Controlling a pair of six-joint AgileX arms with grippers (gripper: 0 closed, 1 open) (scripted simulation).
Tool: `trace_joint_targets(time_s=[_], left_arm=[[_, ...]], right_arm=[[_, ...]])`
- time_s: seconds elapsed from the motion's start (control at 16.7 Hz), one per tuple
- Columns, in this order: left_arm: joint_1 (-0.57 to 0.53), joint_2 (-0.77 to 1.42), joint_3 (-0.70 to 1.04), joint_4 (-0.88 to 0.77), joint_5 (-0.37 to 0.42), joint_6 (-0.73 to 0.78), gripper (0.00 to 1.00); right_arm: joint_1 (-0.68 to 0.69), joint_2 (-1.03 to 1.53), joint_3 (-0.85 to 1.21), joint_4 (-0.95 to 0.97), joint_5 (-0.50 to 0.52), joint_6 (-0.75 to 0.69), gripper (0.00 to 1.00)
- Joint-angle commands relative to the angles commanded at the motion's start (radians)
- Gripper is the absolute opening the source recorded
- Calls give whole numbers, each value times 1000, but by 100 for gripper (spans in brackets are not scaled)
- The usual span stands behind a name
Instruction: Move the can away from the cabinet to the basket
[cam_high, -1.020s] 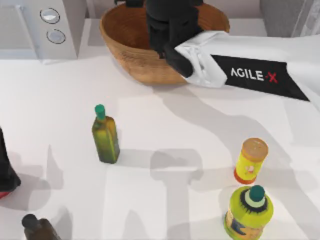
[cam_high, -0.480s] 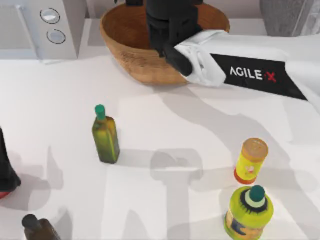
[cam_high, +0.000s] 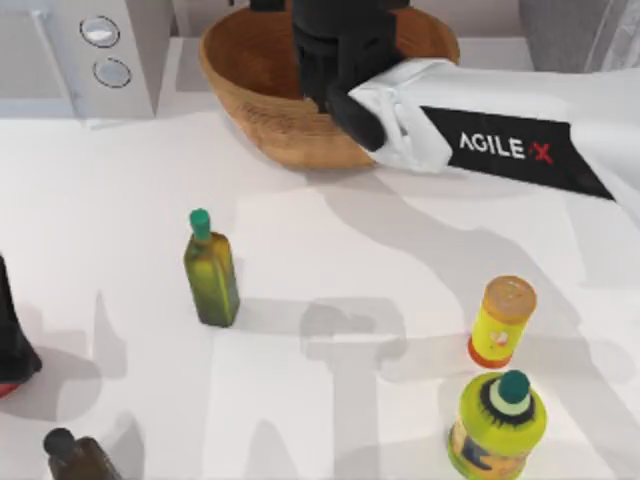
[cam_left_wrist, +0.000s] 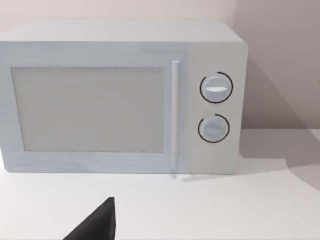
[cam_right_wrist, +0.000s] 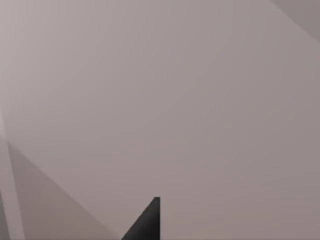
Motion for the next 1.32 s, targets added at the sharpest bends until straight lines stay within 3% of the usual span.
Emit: trace_joint_targets(time_s=[0.12,1.32], left_arm=[[0,0,0,0,0,0,100],[0,0,0,0,0,0,100]], right_arm=[[0,0,0,0,0,0,100],[0,0,0,0,0,0,100]])
